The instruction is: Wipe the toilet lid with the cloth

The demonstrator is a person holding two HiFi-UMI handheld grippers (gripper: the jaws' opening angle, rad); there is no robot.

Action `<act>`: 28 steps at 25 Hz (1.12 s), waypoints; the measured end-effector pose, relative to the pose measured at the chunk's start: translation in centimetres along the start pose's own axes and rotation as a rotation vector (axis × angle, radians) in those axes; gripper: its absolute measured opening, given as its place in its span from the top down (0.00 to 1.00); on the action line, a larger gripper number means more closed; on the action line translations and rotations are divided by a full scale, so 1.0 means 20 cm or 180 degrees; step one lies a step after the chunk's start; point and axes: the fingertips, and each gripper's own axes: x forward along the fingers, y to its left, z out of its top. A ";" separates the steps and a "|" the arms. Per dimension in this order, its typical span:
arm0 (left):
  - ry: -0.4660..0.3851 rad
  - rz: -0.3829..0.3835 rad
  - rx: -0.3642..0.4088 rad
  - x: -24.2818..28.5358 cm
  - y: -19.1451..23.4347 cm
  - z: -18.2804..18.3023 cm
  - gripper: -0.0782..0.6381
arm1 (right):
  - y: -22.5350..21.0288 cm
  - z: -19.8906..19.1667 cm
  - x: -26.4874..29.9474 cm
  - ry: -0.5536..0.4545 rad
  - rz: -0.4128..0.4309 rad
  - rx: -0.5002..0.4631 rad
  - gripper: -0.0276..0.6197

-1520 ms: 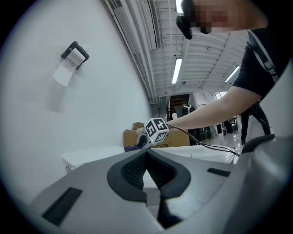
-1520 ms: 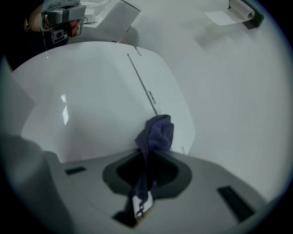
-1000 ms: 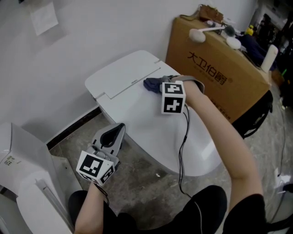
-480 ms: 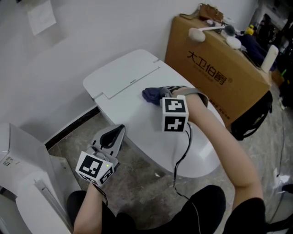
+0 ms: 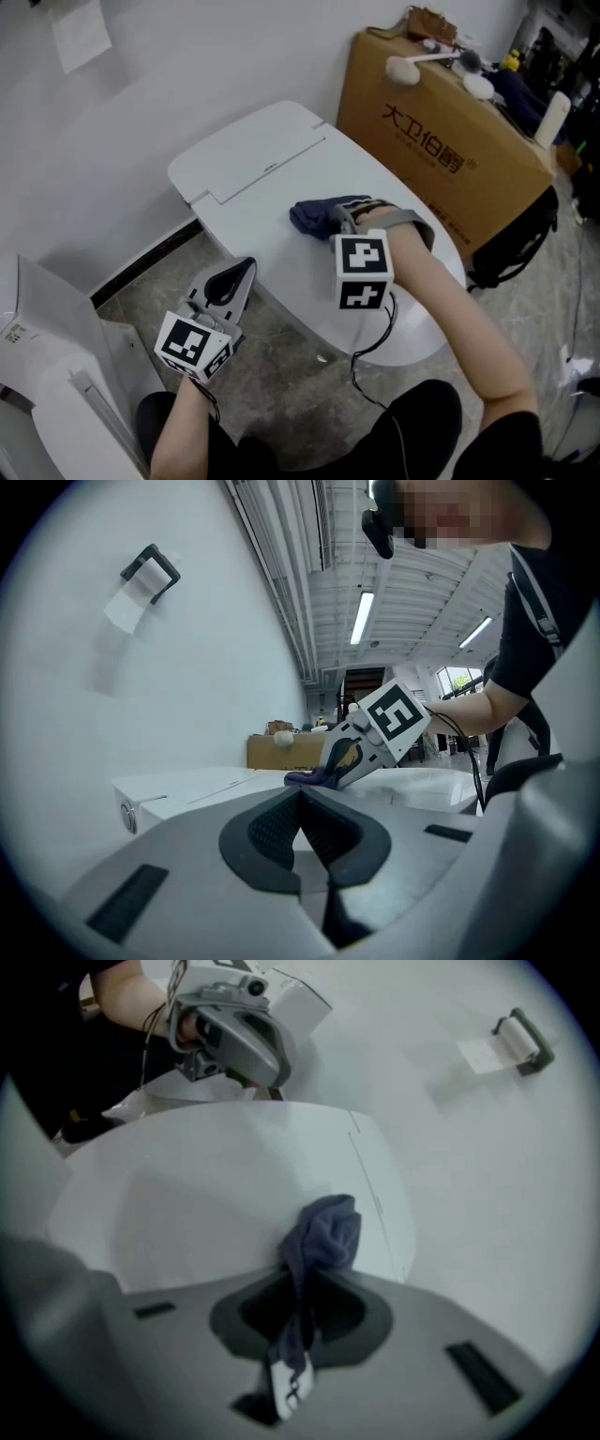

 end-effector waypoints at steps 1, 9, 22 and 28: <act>0.0003 0.0000 0.0002 0.00 0.00 0.00 0.88 | 0.01 0.01 -0.01 0.0004 -0.0011 -0.0010 0.86; 0.0018 -0.0004 0.0002 0.01 0.00 -0.01 0.88 | 0.15 0.05 -0.12 -0.0010 -0.0033 -0.0031 0.86; 0.0014 -0.0012 0.0015 0.00 -0.02 -0.01 0.88 | 0.34 0.11 -0.28 -0.0137 0.0204 -0.0007 0.86; 0.0004 -0.0016 0.0027 0.01 -0.02 0.01 0.88 | 0.17 0.05 -0.30 -0.0295 0.0076 0.0239 0.86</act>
